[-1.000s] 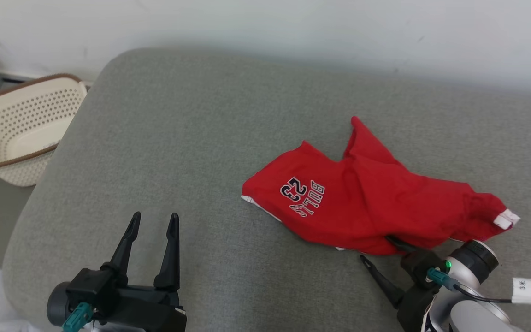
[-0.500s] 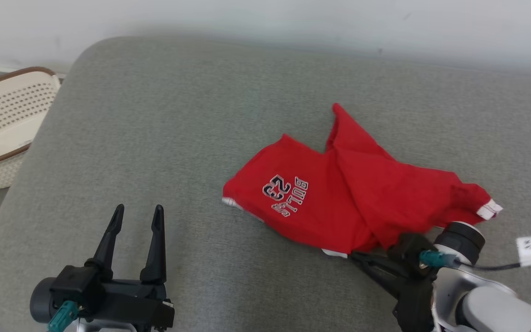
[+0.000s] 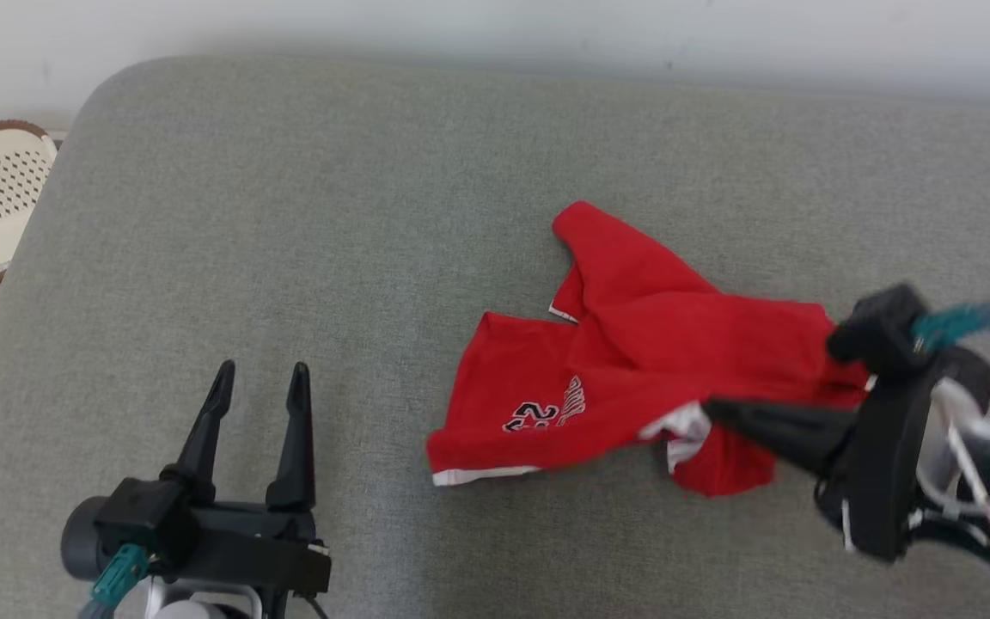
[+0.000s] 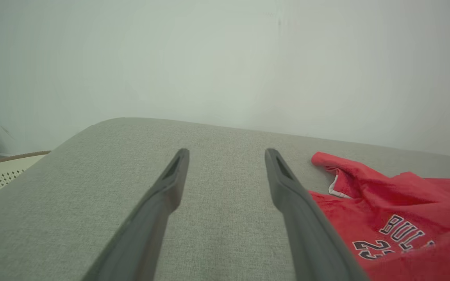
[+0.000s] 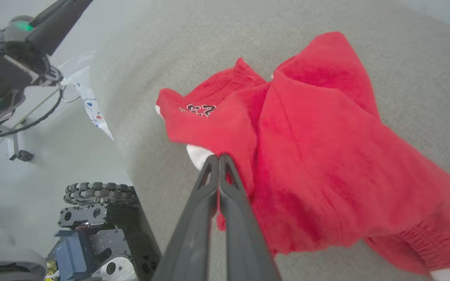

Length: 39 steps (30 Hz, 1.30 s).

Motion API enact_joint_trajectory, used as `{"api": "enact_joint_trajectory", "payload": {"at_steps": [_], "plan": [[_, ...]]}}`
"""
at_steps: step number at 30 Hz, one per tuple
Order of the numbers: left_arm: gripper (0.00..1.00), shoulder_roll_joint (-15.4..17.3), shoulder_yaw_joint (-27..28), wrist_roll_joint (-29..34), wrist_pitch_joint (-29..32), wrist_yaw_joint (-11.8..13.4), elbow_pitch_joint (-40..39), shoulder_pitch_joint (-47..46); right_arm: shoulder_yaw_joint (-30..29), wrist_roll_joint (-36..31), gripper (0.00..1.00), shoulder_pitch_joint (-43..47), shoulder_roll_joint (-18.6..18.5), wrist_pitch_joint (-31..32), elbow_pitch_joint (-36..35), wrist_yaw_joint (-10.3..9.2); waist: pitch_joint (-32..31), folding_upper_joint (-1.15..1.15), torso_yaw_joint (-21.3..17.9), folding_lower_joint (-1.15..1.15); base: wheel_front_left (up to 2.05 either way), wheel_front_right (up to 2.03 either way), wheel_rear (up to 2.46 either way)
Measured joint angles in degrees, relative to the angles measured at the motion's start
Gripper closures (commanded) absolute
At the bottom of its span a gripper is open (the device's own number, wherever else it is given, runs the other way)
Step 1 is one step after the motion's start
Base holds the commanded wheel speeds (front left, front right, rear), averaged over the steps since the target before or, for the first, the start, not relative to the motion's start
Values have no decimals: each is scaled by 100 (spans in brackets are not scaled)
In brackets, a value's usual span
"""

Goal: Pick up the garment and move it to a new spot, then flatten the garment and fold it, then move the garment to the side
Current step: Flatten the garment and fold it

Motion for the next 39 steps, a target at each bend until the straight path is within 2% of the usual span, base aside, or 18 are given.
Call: {"api": "enact_joint_trajectory", "payload": {"at_steps": [2,5,11,14,15,16,17,20,25,30,31,35,39], "plan": [[0,-30,-49,5,0,-29,18,-81,-143,254,100,-270,82,53,400,0,57,0,47,0,0,0,0],[0,-86,-164,18,0,-79,64,-232,-85,271,100,-712,203,34,1047,-1,139,0,170,0,0,0,0],[0,-148,-405,-23,0,-122,111,-472,461,211,100,-1444,389,-419,2230,-1,315,0,489,0,0,0,0],[0,-165,-492,-64,0,-105,110,-540,810,211,100,-1731,441,-903,2611,1,410,0,636,0,0,0,0],[0,-167,-505,-74,0,-71,111,-550,905,160,86,-1812,447,-1117,2761,1,447,0,671,0,0,0,0],[0,-166,-524,-87,0,-71,113,-560,958,214,30,-1861,459,-1306,2926,-1,482,0,699,0,0,0,0],[0,-170,-537,-97,0,-64,111,-575,1072,167,0,-1927,457,-1511,3060,0,513,0,723,0,0,0,0],[0,-177,-560,-101,0,-19,119,-587,1282,11,0,-2062,508,-2139,3453,-1,574,0,756,0,0,0,0],[0,-179,-435,-102,0,38,131,-583,1464,38,0,-2074,622,-3114,3611,0,550,0,638,0,0,0,0],[0,-169,-203,-92,0,55,145,-466,1319,163,0,-1740,675,-4089,3634,0,385,0,454,-1,0,0,0],[0,-131,-110,-70,0,53,162,-397,1105,175,0,-1544,793,-4376,3669,0,298,-1,376,-1,0,0,0],[0,-30,59,-45,0,60,170,-235,265,76,0,-1040,1156,-4576,3794,0,102,-1,205,-1,0,0,0],[0,55,146,-7,0,55,155,-110,-884,-746,0,-422,1664,-4587,3522,0,-86,-1,-5,-1,0,0,0]]}}
